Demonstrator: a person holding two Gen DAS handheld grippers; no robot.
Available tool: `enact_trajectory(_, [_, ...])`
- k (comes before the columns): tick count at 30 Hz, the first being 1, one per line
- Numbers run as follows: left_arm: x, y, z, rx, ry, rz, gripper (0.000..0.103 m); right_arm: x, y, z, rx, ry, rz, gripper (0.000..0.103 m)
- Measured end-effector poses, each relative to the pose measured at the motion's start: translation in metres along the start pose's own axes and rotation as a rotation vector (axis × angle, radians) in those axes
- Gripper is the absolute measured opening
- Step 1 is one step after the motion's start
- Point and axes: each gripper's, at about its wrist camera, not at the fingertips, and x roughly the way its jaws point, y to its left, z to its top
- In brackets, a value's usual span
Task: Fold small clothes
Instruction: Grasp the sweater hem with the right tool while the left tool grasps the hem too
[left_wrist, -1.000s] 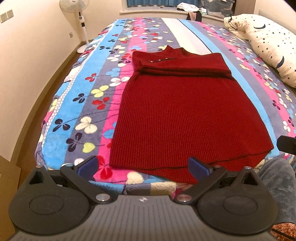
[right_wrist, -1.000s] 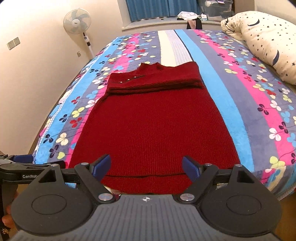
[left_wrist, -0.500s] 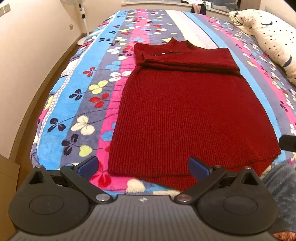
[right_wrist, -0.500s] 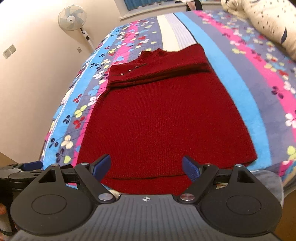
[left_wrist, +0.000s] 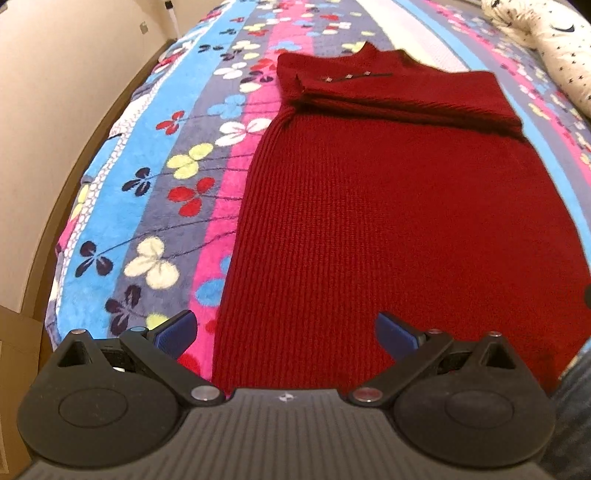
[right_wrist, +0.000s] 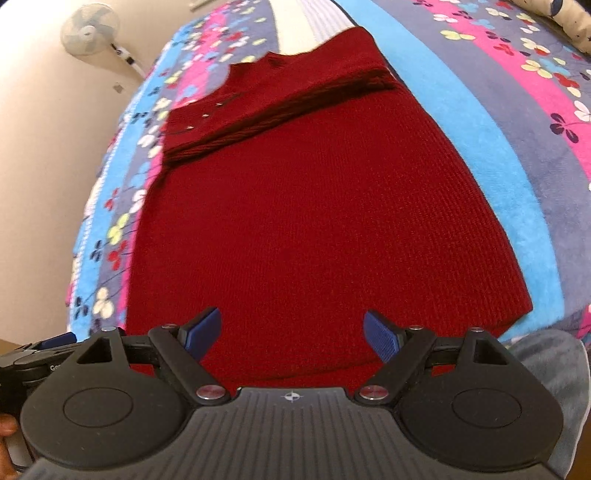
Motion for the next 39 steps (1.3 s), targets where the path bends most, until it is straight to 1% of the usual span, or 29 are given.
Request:
enact_trajectory(3, [0.020,0.000,0.008,0.002,0.009,-0.017,0.103,0.015,-0.006,0.011,0.009,0.018,-0.014,0.085])
enact_trajectory(5, [0.036,0.005,0.014,0.003,-0.001,-0.067,0.103,0.026,-0.012,0.017,-0.007,0.028,-0.025,0.085])
enact_trajectory(7, [0.052,0.010,0.018,0.008,-0.001,-0.083,0.103,0.037,-0.024,0.027,-0.044,0.014,-0.046,0.085])
enact_trajectory(8, [0.061,0.014,0.020,0.019,-0.015,-0.089,0.103,0.040,-0.032,0.031,-0.055,0.001,-0.070,0.085])
enact_trajectory(10, [0.078,0.021,0.021,0.043,-0.046,-0.077,0.103,0.050,-0.055,0.040,-0.099,-0.035,-0.147,0.085])
enact_trajectory(11, [0.086,0.024,0.023,0.050,-0.041,-0.064,0.103,0.053,-0.068,0.043,-0.109,-0.053,-0.201,0.085])
enact_trajectory(13, [0.106,0.034,0.026,0.047,-0.014,-0.044,0.103,0.061,-0.096,0.050,-0.135,-0.076,-0.262,0.085])
enact_trajectory(14, [0.114,0.040,0.027,0.038,-0.006,-0.054,0.103,0.065,-0.109,0.052,-0.138,-0.067,-0.276,0.085])
enact_trajectory(16, [0.127,0.051,0.030,0.016,0.016,-0.104,0.103,0.074,-0.134,0.057,-0.108,-0.047,-0.288,0.085])
enact_trajectory(17, [0.130,0.057,0.031,0.004,0.017,-0.130,0.103,0.078,-0.148,0.059,-0.074,-0.037,-0.283,0.085])
enact_trajectory(18, [0.131,0.059,0.032,0.008,0.011,-0.142,0.103,0.082,-0.158,0.061,-0.039,-0.025,-0.265,0.086])
enact_trajectory(20, [0.131,0.060,0.032,0.039,0.001,-0.156,0.103,0.091,-0.176,0.062,0.031,0.001,-0.201,0.089])
enact_trajectory(21, [0.130,0.060,0.032,0.042,0.000,-0.160,0.103,0.093,-0.182,0.061,0.042,-0.002,-0.178,0.094])
enact_trajectory(23, [0.128,0.060,0.028,0.060,0.003,-0.184,0.103,0.093,-0.181,0.059,0.028,0.001,-0.150,0.095])
enact_trajectory(24, [0.127,0.059,0.026,0.073,0.009,-0.211,0.103,0.094,-0.178,0.057,0.002,0.015,-0.138,0.095])
enact_trajectory(26, [0.123,0.058,0.019,0.091,0.024,-0.278,0.103,0.094,-0.174,0.051,-0.040,0.064,-0.071,0.094])
enact_trajectory(27, [0.121,0.058,0.015,0.100,0.031,-0.301,0.103,0.094,-0.173,0.047,-0.048,0.089,-0.034,0.092])
enact_trajectory(28, [0.120,0.057,0.012,0.105,0.036,-0.315,0.103,0.093,-0.172,0.042,-0.061,0.101,-0.003,0.089])
enact_trajectory(29, [0.119,0.057,0.009,0.098,0.039,-0.327,0.103,0.091,-0.169,0.038,-0.082,0.099,0.015,0.085])
enact_trajectory(30, [0.118,0.057,0.007,0.084,0.047,-0.334,0.098,0.089,-0.168,0.034,-0.098,0.094,0.021,0.076])
enact_trajectory(31, [0.116,0.057,0.006,0.071,0.052,-0.330,0.091,0.088,-0.168,0.031,-0.099,0.090,0.021,0.060])
enact_trajectory(32, [0.113,0.057,0.006,0.065,0.050,-0.309,0.074,0.086,-0.170,0.029,-0.082,0.077,0.016,0.049])
enact_trajectory(33, [0.110,0.059,0.007,0.059,0.052,-0.289,0.053,0.084,-0.173,0.029,-0.054,0.067,0.015,0.024])
enact_trajectory(34, [0.107,0.064,0.009,0.034,0.060,-0.297,0.038,0.081,-0.177,0.030,-0.017,0.069,0.036,0.022])
enact_trajectory(35, [0.103,0.068,0.009,0.005,0.071,-0.324,0.025,0.078,-0.180,0.030,0.023,0.067,0.061,0.022])
enact_trajectory(36, [0.098,0.073,0.011,-0.029,0.075,-0.355,0.016,0.075,-0.181,0.029,0.047,0.059,0.071,0.022])
enact_trajectory(37, [0.093,0.074,0.012,-0.022,0.071,-0.369,0.010,0.072,-0.180,0.029,0.052,0.054,0.071,0.021])
enact_trajectory(38, [0.090,0.073,0.015,-0.006,0.067,-0.367,0.009,0.070,-0.178,0.030,0.053,0.059,0.057,0.021])
enact_trajectory(39, [0.086,0.070,0.017,0.011,0.064,-0.348,0.008,0.067,-0.174,0.030,0.053,0.061,0.042,0.021])
